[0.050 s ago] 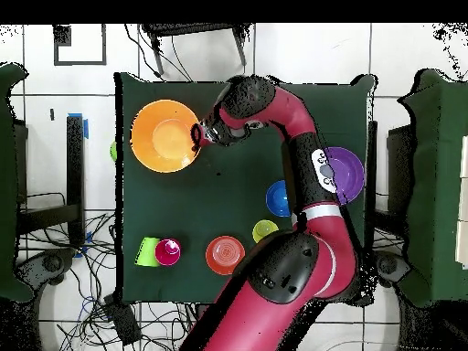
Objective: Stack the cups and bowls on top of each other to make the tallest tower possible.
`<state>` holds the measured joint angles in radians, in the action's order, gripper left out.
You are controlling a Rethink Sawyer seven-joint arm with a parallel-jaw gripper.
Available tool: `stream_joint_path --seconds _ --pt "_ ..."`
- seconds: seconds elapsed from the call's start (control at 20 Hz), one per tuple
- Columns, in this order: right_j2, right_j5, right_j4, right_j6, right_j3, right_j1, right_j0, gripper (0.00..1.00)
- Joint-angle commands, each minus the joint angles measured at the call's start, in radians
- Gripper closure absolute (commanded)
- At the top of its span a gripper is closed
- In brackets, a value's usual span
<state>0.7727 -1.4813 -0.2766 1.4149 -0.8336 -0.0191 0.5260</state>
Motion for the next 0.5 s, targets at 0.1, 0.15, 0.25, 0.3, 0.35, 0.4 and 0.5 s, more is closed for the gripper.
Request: stream_joint_path --seconds 0.1,0.15,0.25,0.3,0.35,0.4,0.5 --pt "0.063 -0.143 0.155 -0.07 -0.082 0.032 0.002 1.0" --pt "0.07 -0.149 0.181 -0.054 -0.1 0.034 0.003 1.0" --pt "0.093 -0.141 0.241 -0.032 -0.16 0.045 0.02 1.0" --pt "0.102 -0.139 0.269 -0.021 -0.181 0.055 0.026 1.0" --pt "0.106 -0.134 0.29 -0.013 -0.206 0.06 0.037 1.0" --pt "0.11 -0.13 0.312 -0.006 -0.231 0.065 0.047 1.0" --pt "0.115 -0.132 0.352 0.012 -0.261 0.077 0.057 1.0"
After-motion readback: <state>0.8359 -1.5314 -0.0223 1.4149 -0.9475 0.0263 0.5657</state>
